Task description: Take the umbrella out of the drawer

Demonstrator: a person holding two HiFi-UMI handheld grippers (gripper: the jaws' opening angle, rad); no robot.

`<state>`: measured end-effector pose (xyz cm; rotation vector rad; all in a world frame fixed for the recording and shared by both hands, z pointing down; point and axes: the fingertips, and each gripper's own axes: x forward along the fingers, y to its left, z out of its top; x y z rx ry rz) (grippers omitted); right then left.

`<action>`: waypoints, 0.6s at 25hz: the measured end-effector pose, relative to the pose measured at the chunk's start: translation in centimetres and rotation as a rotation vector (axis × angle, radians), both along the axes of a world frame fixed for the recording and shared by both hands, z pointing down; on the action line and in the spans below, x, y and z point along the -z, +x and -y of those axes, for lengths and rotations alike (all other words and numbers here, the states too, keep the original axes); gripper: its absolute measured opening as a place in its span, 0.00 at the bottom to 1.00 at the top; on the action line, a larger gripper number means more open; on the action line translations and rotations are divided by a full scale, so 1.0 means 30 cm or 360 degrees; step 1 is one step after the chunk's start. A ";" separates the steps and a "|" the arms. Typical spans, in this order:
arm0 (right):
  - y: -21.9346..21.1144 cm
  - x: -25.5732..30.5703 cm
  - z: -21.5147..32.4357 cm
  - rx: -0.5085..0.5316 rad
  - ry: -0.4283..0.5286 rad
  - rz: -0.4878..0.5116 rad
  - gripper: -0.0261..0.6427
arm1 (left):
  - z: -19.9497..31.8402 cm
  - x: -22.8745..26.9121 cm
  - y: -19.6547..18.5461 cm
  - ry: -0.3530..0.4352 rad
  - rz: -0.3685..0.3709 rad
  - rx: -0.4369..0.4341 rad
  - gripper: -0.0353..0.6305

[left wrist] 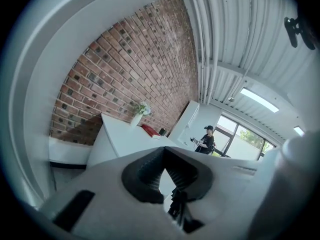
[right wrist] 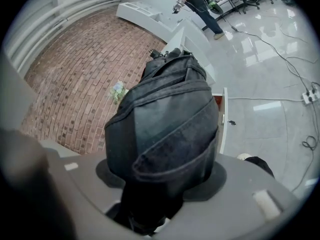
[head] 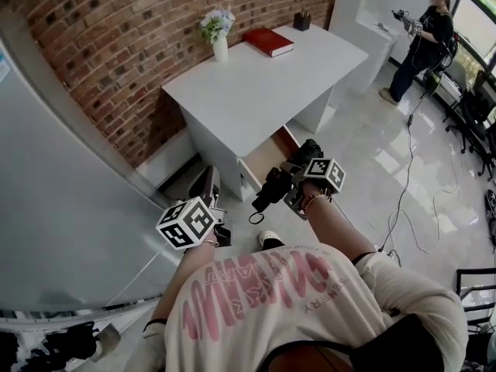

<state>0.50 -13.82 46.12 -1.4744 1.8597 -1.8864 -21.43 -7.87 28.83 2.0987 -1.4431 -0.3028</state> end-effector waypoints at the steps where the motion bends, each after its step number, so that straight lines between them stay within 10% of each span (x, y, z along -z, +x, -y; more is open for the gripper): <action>1: -0.005 0.022 -0.008 0.0004 0.0020 0.0001 0.45 | -0.013 0.012 0.004 0.0018 0.0010 -0.0011 0.06; 15: -0.097 0.321 -0.099 0.0201 0.0413 -0.0101 0.45 | -0.135 0.075 0.071 0.0086 0.0028 -0.0051 0.06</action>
